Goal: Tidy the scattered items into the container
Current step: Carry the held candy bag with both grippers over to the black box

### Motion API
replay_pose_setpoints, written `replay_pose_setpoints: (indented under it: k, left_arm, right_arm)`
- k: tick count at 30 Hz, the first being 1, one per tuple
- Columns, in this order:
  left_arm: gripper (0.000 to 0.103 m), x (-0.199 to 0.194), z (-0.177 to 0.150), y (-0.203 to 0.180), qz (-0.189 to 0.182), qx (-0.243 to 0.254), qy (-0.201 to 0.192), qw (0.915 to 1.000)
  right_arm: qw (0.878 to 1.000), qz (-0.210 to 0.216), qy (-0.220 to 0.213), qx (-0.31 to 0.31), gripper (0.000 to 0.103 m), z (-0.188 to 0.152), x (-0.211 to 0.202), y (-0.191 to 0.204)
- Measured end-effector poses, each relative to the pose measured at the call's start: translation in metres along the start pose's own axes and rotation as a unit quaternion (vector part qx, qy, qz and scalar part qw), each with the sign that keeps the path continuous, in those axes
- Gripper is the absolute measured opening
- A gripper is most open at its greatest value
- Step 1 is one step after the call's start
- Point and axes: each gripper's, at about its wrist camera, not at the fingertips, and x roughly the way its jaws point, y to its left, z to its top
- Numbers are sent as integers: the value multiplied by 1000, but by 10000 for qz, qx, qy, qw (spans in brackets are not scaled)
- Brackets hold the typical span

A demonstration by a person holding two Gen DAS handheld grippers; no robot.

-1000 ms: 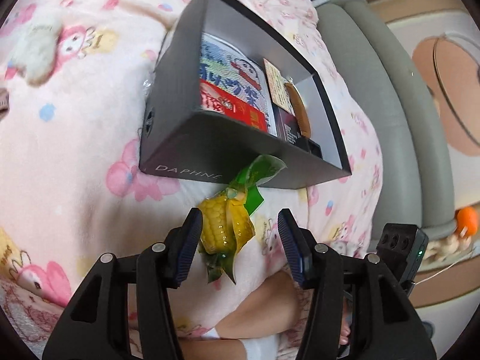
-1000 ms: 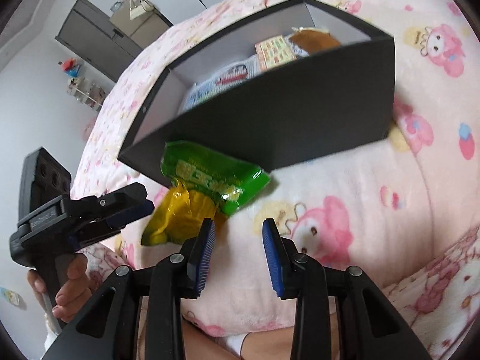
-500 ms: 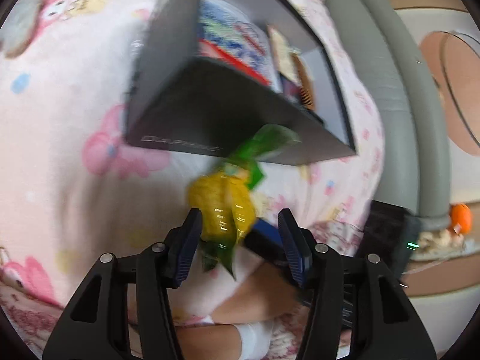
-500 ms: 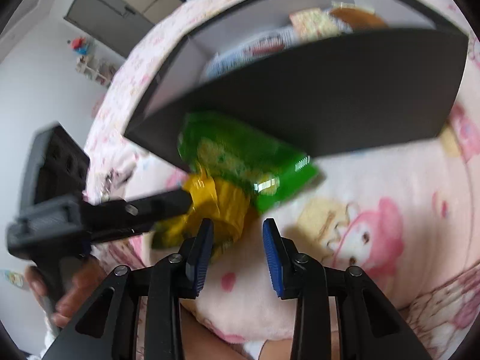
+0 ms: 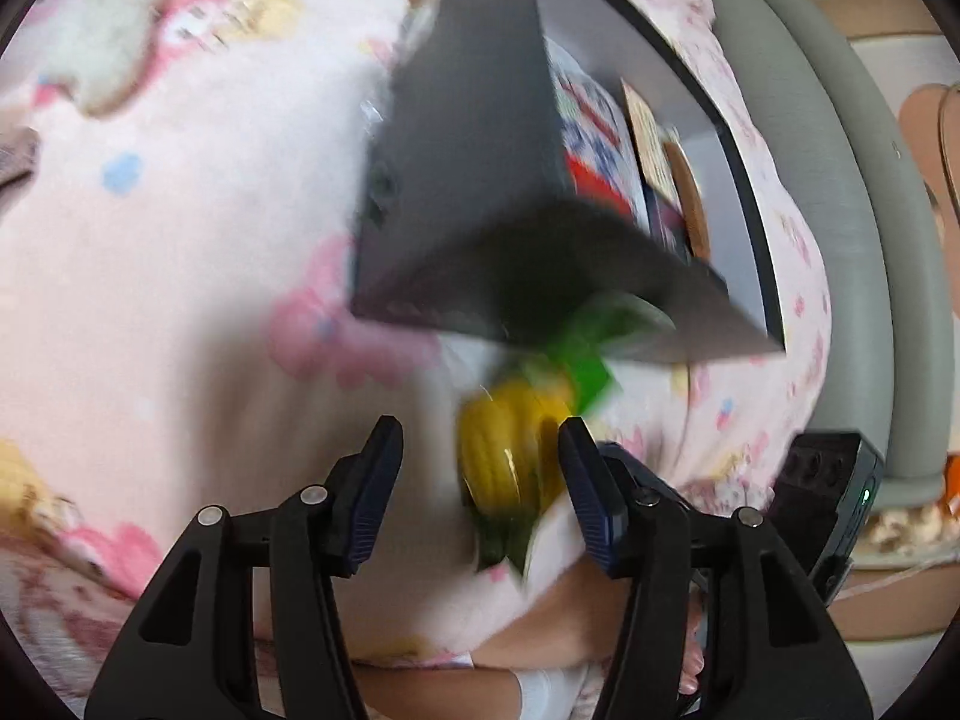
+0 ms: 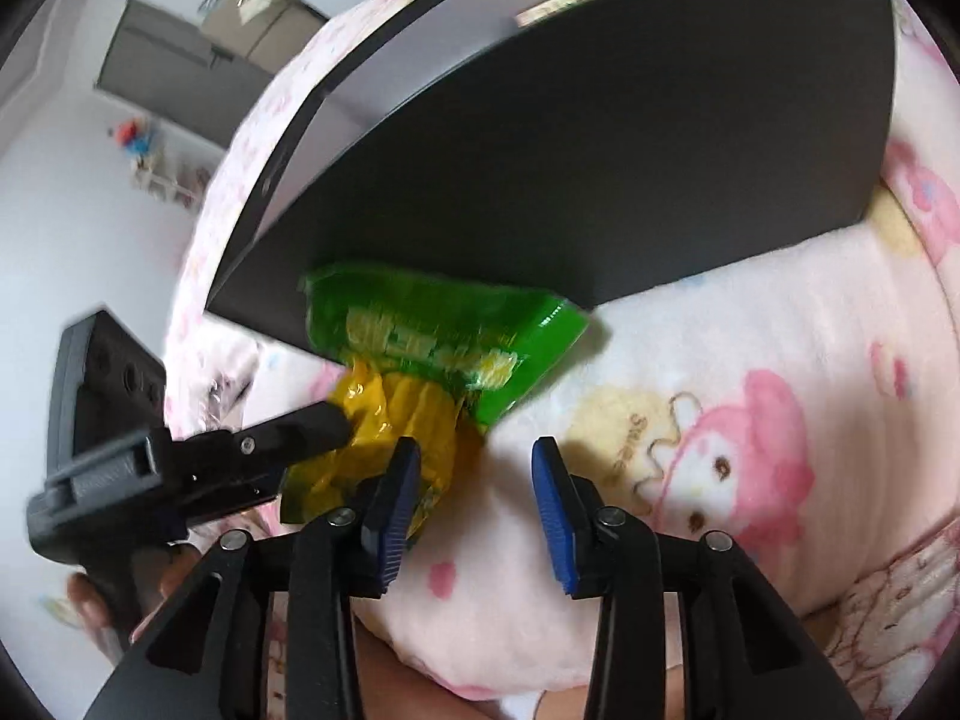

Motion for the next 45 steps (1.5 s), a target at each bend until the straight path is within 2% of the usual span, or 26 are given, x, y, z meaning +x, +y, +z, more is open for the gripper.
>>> replay_pose_setpoints:
  k: [2, 6, 8, 10, 12, 14, 16, 18, 26, 31, 33, 37, 38, 41, 45]
  left_arm:
    - [54, -7, 0, 1, -285, 8, -26, 9996]
    - [54, -4, -14, -2, -523, 195, 360, 9978]
    - [54, -5, -21, -5, -384, 426, 415, 9975]
    - [54, -5, -27, -10, 17, 627, 435, 9971]
    - [26, 2, -32, -10, 597, 681, 471, 9948]
    - [16, 5, -32, -10, 792, 678, 448, 9935]
    - [14, -1, -29, -9, 654, 602, 273, 9957]
    - [14, -5, -27, -6, 577, 464, 199, 9971]
    - [15, -22, -25, -2, 395, 345, -208, 9984]
    - [16, -25, -36, -1, 201, 330, -288, 9988]
    - [24, -26, -40, 1, 191, 390, -248, 9988]
    - [31, -21, -47, -5, 114, 407, -135, 9990]
    - [32, -22, -49, -5, 115, 400, -150, 9990]
    - [37, -20, -51, -3, 50, 402, -113, 9991]
    - [43, -20, -46, 1, -7, 452, -18, 9990]
  right_arm:
    - [9988, -410, -189, -208, 35, 3, -7, -1]
    - [9996, -112, -246, -36, 35, 12, -15, -14]
    - [9994, -195, -245, -145, 35, 16, -11, -13]
    - [9996, -51, -211, -198, 35, 25, -5, -14]
    - [9998, 153, -78, -137, 35, 32, 4, -14]
    - [9991, 362, -12, -232, 33, 35, 15, -12]
    - [9978, 584, 101, -311, 15, 28, 26, -10]
    - [9974, 599, 98, -381, 11, 19, 27, -8]
    - [9964, 444, -179, -699, 10, -17, -19, 1]
    - [9973, 401, 163, -585, 11, -47, -31, -12]
    - [9975, 276, 249, -593, 14, -48, -31, -12]
    - [9980, 209, 226, -552, 19, -44, -41, -10]
    - [9980, 184, 139, -591, 19, -36, -38, 9]
    - [9967, 104, -114, -800, 28, -30, -50, 18]
    - [9958, -60, -342, -847, 29, -14, -57, 26]
